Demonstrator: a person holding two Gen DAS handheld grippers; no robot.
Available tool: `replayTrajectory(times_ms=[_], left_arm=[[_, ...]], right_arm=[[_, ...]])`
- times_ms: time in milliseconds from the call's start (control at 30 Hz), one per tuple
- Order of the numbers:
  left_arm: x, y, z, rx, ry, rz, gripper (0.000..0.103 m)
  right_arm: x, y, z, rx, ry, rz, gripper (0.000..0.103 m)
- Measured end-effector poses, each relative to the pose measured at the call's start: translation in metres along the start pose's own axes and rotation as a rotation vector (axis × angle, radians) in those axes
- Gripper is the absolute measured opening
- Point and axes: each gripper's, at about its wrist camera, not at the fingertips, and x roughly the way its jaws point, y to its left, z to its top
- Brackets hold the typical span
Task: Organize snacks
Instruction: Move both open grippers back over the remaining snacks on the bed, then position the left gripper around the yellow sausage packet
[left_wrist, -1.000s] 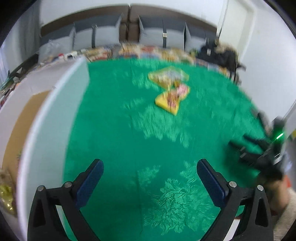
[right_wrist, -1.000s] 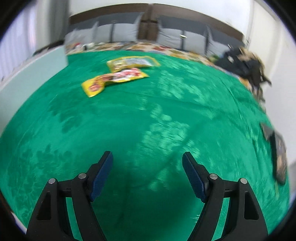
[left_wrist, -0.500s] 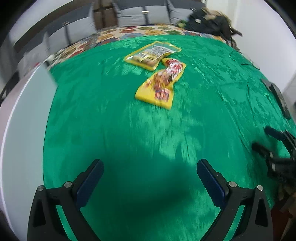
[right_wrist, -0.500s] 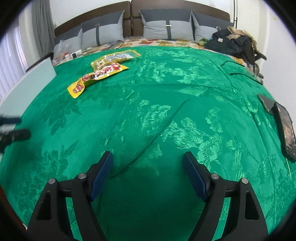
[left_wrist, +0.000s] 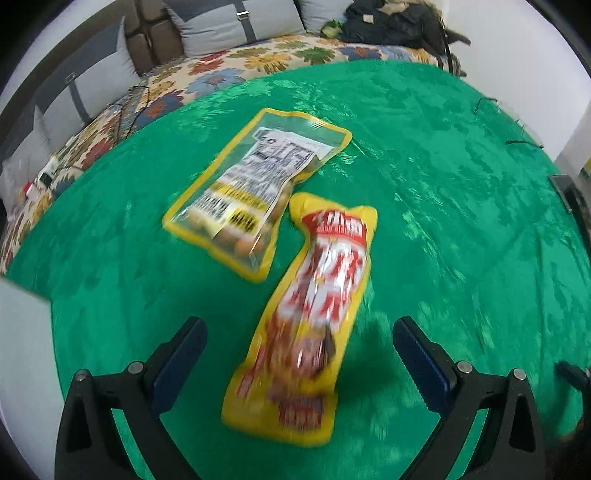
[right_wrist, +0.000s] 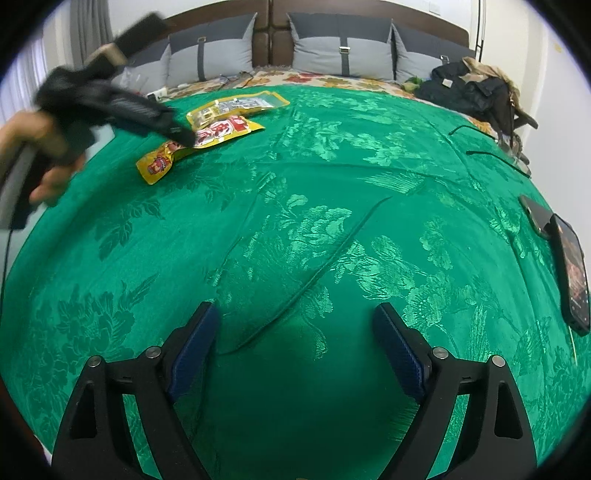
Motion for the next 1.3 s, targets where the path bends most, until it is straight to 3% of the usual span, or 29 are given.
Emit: replayTrajectory(times_ms=[167, 200, 267, 367, 433, 533, 733, 867, 1000, 1067, 1300], left_arm=[[0.019, 0.002, 0.005, -0.040, 0.045, -0.057, 0.096], [0.017, 0.003, 0.004, -0.052, 0.029, -0.061, 0.091], [0.008, 0.006, -0.001, -0.064, -0.010, -0.052, 0.060], [-0.003, 0.011, -0.014, -0.103, -0.008, -0.091, 0.050], [-0.017, 0.011, -0.034, -0.142, -0.018, -0.092, 0.049], [-0.035, 0.015, -0.068, -0.217, -0.026, -0.111, 0.049], [-0.072, 0.036, -0.142, -0.358, -0.056, -0.028, 0.049], [-0.078, 0.060, -0.162, -0.431, -0.091, 0.044, 0.049], [-0.062, 0.068, -0.171, -0.445, -0.094, 0.052, 0.051], [-0.061, 0.065, -0.172, -0.410, -0.139, 0.091, 0.074], [-0.048, 0.075, -0.172, -0.395, -0.151, 0.150, 0.099]], right_arm=[[0.000, 0.001, 0.000, 0.001, -0.001, -0.001, 0.090], [0.000, 0.001, 0.000, 0.001, 0.000, -0.001, 0.090], [0.000, 0.001, 0.000, 0.000, 0.000, -0.002, 0.090], [0.000, 0.001, 0.000, 0.001, 0.000, -0.002, 0.090], [-0.001, 0.001, 0.000, 0.001, 0.000, -0.002, 0.090], [-0.001, 0.001, 0.000, 0.000, 0.000, -0.002, 0.090], [-0.001, 0.001, 0.000, 0.000, 0.000, -0.002, 0.090], [-0.001, 0.001, 0.000, -0.001, 0.000, -0.003, 0.090], [-0.001, 0.001, 0.000, -0.001, 0.000, -0.002, 0.090], [-0.001, 0.001, 0.000, -0.001, 0.000, -0.002, 0.090], [-0.001, 0.001, 0.000, -0.001, 0.001, -0.003, 0.090]])
